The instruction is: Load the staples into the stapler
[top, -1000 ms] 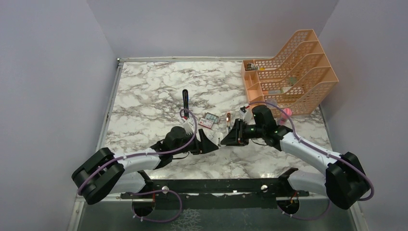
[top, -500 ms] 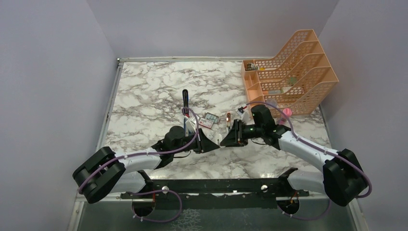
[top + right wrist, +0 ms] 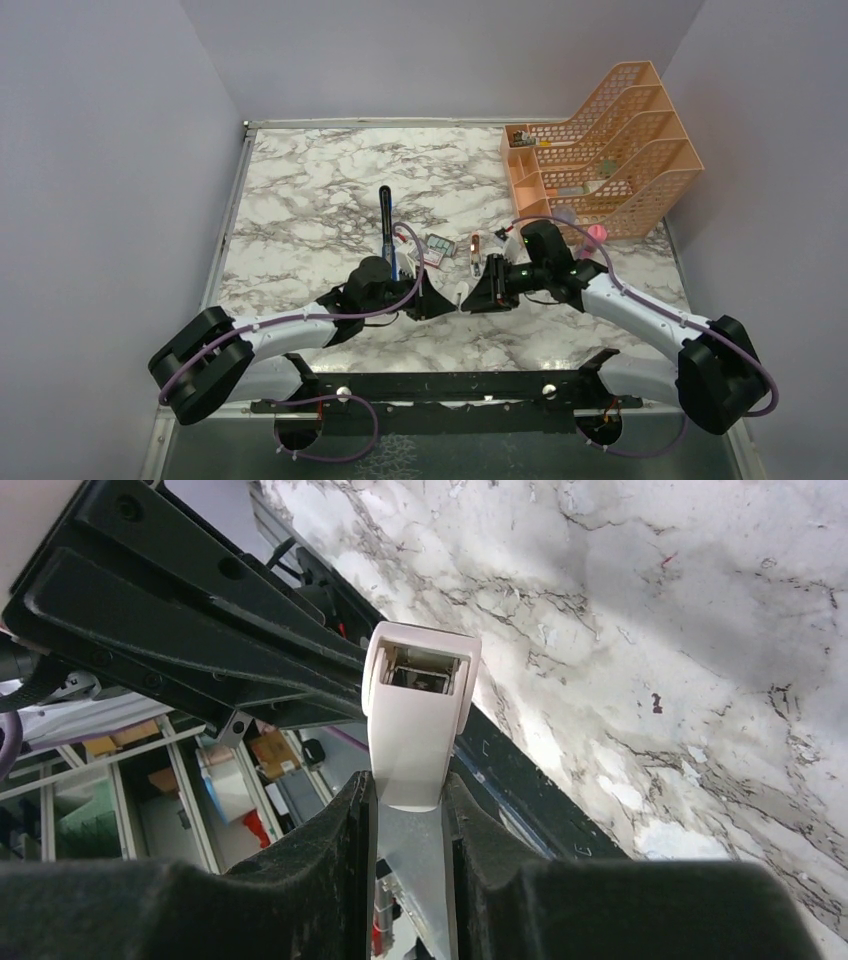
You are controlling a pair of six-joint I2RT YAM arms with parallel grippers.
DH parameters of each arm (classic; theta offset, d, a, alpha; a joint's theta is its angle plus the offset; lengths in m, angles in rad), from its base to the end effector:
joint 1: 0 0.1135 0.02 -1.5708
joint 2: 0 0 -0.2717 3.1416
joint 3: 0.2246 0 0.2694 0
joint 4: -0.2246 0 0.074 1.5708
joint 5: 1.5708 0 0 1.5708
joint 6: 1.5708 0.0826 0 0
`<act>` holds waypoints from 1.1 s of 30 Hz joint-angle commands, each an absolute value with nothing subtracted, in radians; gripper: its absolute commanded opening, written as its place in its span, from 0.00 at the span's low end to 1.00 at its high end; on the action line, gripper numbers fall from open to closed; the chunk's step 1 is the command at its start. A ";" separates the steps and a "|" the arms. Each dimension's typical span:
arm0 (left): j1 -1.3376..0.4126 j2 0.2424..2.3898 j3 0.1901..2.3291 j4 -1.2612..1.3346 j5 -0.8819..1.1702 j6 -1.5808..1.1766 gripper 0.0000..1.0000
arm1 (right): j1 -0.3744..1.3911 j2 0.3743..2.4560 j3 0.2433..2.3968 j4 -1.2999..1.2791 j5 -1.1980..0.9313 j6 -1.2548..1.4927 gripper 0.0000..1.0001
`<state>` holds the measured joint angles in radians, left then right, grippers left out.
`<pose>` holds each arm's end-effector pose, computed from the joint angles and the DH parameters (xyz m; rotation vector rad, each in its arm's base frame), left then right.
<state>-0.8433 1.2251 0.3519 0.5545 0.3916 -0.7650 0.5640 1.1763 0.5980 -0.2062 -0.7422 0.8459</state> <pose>0.1662 -0.2341 0.1593 0.3878 2.1121 -1.3995 0.1931 0.1882 0.1757 -0.0504 2.6471 1.4771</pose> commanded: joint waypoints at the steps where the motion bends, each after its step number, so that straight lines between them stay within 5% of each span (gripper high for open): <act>1: -0.836 1.177 0.371 0.357 0.281 -0.569 0.00 | 0.566 1.121 0.652 -0.326 -0.730 0.812 0.22; 13: -0.836 1.167 0.402 0.222 0.202 -0.456 0.00 | 0.566 1.089 0.742 -0.457 -0.568 0.773 0.22; 29: -0.939 1.078 0.349 0.298 0.240 -0.392 0.00 | 0.559 1.117 0.808 -0.525 -0.405 0.738 0.33; 33: -0.942 1.062 0.355 0.300 0.224 -0.420 0.00 | 0.559 1.115 0.779 -0.487 -0.454 0.747 0.42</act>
<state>-0.9344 1.0908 0.3542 0.2951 0.2588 -0.4213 0.5636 1.1183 0.7811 -0.4992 -0.4519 0.7509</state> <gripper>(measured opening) 0.024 0.376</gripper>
